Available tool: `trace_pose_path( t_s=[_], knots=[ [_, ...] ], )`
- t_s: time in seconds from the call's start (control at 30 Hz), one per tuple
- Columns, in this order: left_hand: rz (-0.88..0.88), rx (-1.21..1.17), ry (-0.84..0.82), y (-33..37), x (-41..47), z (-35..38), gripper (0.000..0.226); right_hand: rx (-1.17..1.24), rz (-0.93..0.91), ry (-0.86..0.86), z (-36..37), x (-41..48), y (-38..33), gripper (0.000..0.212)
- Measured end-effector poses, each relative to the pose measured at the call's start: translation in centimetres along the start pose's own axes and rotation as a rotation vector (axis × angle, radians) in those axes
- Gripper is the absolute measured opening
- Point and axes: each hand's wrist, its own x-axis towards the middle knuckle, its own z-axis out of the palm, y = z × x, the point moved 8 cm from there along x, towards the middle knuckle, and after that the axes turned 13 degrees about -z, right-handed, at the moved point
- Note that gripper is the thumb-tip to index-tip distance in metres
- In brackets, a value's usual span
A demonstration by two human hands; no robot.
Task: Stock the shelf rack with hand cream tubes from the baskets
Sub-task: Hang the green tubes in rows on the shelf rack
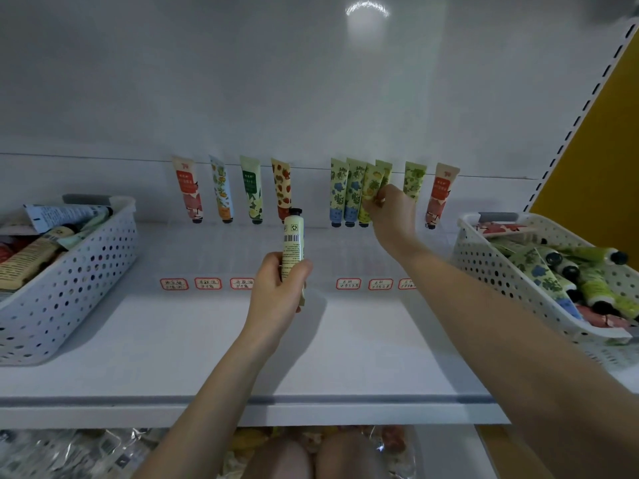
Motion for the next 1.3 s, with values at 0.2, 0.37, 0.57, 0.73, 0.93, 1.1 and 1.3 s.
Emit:
trace_pose_path(
  t_s=[0.2,0.37,0.57,0.73,0.93,1.1,1.3],
  knots=[
    [0.007,0.006,-0.002,0.1,0.1,0.1,0.011,-0.068,0.026,-0.069,0.0,0.7,-0.2,0.012],
    [0.005,0.004,-0.012,0.0,0.1,0.6,0.010,-0.108,0.026,-0.084,0.5,0.8,0.0,0.025],
    [0.004,0.010,-0.008,0.0,0.3,0.9,0.006,-0.136,0.061,-0.084,0.7,0.7,0.4,0.044],
    [0.013,0.020,-0.018,0.1,0.3,1.1,0.004,-0.158,0.051,-0.088,0.8,0.9,0.4,0.044],
    [0.022,0.029,-0.030,0.4,0.3,1.2,0.008,-0.105,0.029,-0.074,0.2,0.4,0.2,0.044],
    [0.036,0.023,-0.035,0.7,0.1,1.1,0.009,-0.038,0.016,-0.074,0.3,-0.1,0.5,0.043],
    [0.030,0.015,-0.104,1.3,-0.6,1.6,0.026,0.122,-0.041,0.035,-2.9,-0.5,-1.0,0.027]
  ],
)
